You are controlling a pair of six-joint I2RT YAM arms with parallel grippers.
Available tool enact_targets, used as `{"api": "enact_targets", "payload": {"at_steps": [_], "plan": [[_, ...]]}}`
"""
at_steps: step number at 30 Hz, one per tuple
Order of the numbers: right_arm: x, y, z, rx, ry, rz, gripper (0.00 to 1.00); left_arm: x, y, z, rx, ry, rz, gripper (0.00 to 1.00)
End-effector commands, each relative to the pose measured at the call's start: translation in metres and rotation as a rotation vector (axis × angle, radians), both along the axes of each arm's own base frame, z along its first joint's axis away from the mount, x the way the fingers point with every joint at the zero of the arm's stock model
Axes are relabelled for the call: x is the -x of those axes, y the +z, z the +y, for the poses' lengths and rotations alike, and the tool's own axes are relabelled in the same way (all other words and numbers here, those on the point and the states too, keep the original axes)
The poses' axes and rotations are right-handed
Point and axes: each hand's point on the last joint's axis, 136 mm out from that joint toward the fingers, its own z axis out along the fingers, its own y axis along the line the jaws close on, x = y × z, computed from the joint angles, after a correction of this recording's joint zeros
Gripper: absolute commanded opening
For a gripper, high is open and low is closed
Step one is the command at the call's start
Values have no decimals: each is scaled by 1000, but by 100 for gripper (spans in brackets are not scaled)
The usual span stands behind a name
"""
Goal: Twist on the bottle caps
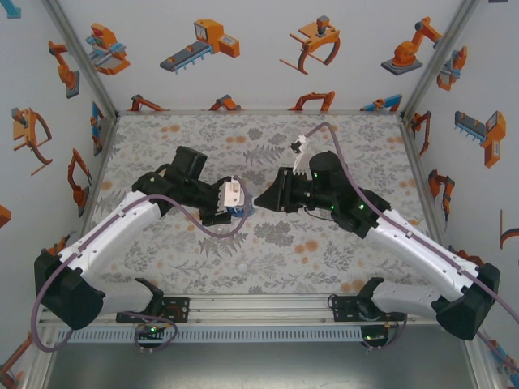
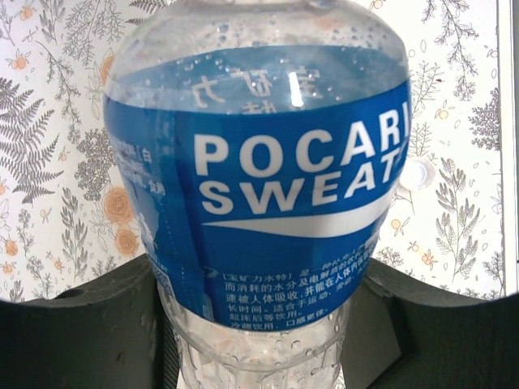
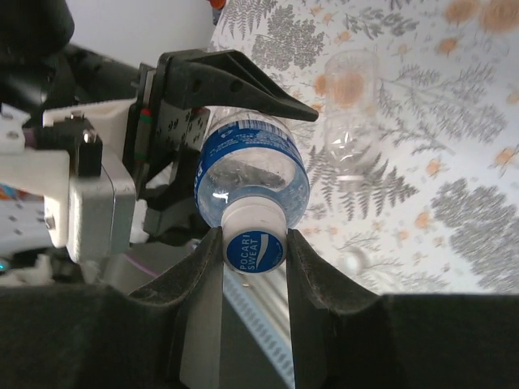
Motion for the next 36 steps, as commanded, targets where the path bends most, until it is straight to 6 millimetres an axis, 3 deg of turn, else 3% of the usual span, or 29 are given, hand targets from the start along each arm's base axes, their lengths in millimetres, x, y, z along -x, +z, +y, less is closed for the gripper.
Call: {"api": "enact_targets", "payload": {"at_steps": [1, 4, 6, 12, 16, 20, 21, 25, 28, 30, 36], "plan": [[-9, -5, -6, -55, -141, 178, 0, 3, 21, -12, 87, -51, -38, 0], [-8, 1, -8, -52, -145, 184, 31, 0, 21, -12, 80, -30, -35, 0], [-7, 3, -7, -63, -144, 202, 40, -3, 21, -12, 76, -17, -35, 0], [-7, -6, -5, -60, -147, 236, 42, -10, 23, -11, 76, 18, -22, 0], [-11, -9, -4, -78, -159, 236, 37, -10, 24, -11, 80, 19, -22, 0], [-14, -10, -3, -81, -167, 230, 23, -10, 24, -11, 82, 16, -22, 0], [-14, -9, -4, -82, -171, 225, 18, -10, 23, -11, 83, 18, -21, 6], [-23, -15, -14, -50, -195, 216, 9, -18, 26, -10, 95, 67, -40, 66], [-34, -27, -33, 43, -225, 200, 6, -27, 28, -9, 106, 116, -65, 93], [-45, -34, -48, 130, -239, 182, 5, -34, 31, -8, 116, 149, -73, 100], [-93, -52, -92, 478, -251, 117, 4, -57, 40, -1, 153, 262, -65, 98]]}}
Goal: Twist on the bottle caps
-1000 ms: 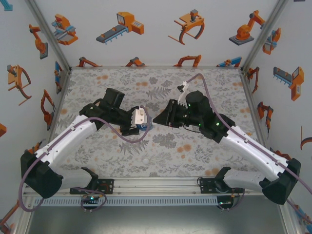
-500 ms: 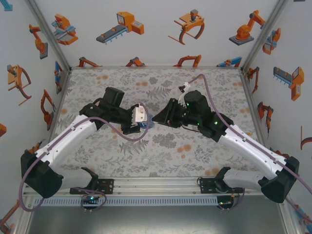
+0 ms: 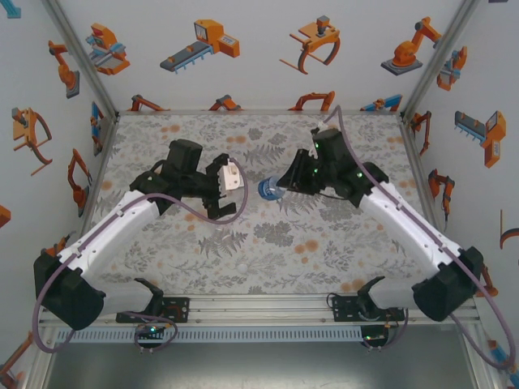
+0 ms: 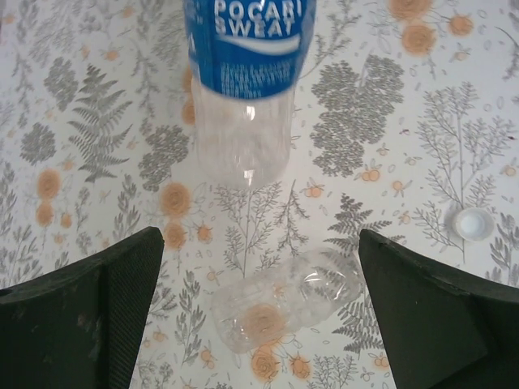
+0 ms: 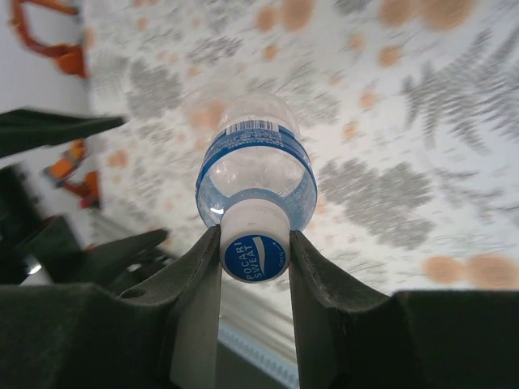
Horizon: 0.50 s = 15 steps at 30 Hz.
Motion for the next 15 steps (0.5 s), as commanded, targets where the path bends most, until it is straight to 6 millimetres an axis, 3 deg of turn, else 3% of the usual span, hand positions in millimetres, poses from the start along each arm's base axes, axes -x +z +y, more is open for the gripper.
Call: {"api": "enact_targets", "payload": {"at_steps": [1, 6, 10, 15], "plan": [[-18, -5, -30, 274, 83, -42, 4, -16, 16, 4, 60, 91, -4, 98], [-72, -15, -53, 481, 109, -13, 5, -32, 22, 10, 93, 170, 16, 99], [-113, -27, -56, 556, 128, 6, 6, -40, 24, 12, 108, 212, 41, 100], [-140, -51, -59, 633, 157, 47, 10, -44, 21, 14, 103, 227, 52, 98]]}}
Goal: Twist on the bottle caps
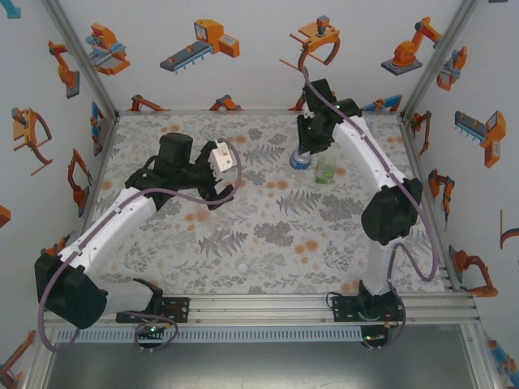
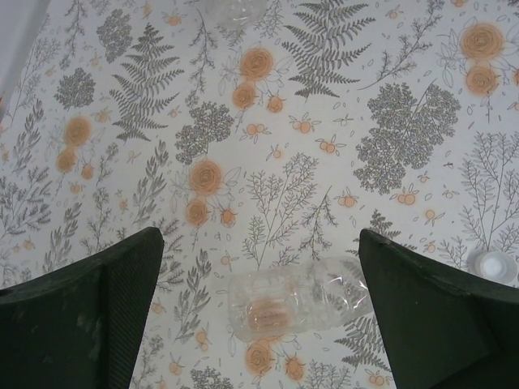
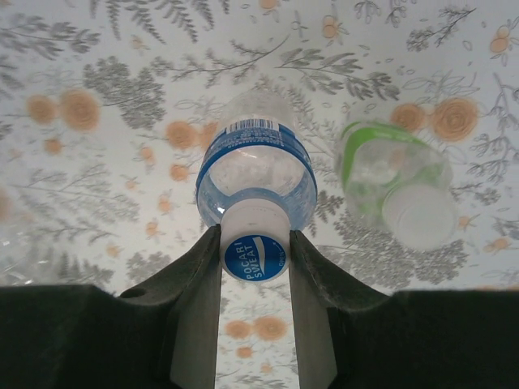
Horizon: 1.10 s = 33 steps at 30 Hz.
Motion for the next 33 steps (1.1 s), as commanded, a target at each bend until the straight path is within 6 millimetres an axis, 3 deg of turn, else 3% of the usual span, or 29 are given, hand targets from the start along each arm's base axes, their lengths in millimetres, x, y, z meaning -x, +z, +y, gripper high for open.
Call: {"api": "enact_targets", "payload": {"at_steps": [1, 4, 10, 14, 20, 26, 30, 33], "plan": [[1, -12, -11, 110, 50, 56, 10, -7, 11, -2, 28, 22, -3, 98], [-3, -23, -10, 123, 59, 80, 16, -8, 10, -1, 26, 21, 2, 98], [-3, -32, -8, 120, 63, 103, 36, -8, 8, -2, 22, 20, 7, 97], [-5, -18, -7, 105, 57, 71, 45, -9, 8, -2, 22, 22, 12, 96], [-2, 19, -7, 83, 46, 7, 48, -11, 9, 0, 25, 33, 14, 96], [21, 53, 1, 57, 59, -56, 48, -18, 13, 2, 42, 76, 29, 95], [50, 64, 24, 12, 95, -87, 49, -26, 23, 8, 70, 130, 36, 94], [73, 60, 49, -27, 132, -92, 49, -39, 32, 19, 108, 199, 44, 94]]}}
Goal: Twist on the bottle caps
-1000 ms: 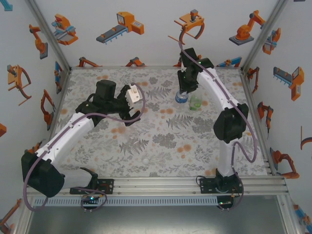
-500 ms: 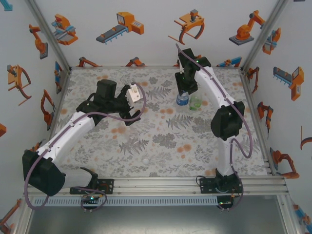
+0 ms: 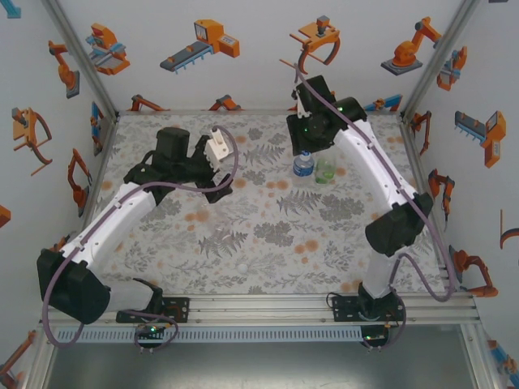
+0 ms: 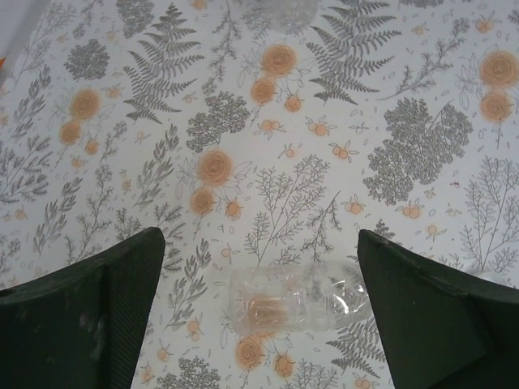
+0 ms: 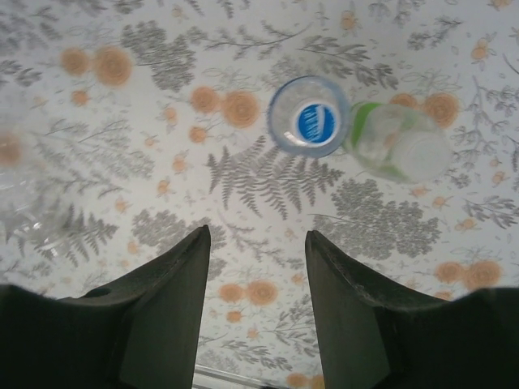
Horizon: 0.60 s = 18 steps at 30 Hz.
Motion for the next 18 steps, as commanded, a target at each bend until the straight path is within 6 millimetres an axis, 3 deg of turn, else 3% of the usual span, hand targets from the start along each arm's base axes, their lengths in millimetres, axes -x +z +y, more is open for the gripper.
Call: {"api": "enact_targets", "payload": {"at_steps": [1, 5, 11, 14, 18], "plan": [[24, -6, 28, -45, 21, 2, 50, -21, 27, 12, 79, 107, -7, 94], [55, -25, 70, -102, 69, 16, 53, -44, 43, 41, 146, 264, 7, 93], [91, -75, 137, -161, 156, 61, 65, -73, 67, 97, 283, 534, 42, 92], [104, -100, 164, -162, 198, 80, 69, -75, 71, 123, 348, 621, 79, 90], [114, -124, 194, -163, 239, 93, 72, -66, 60, 147, 388, 691, 99, 90]]}}
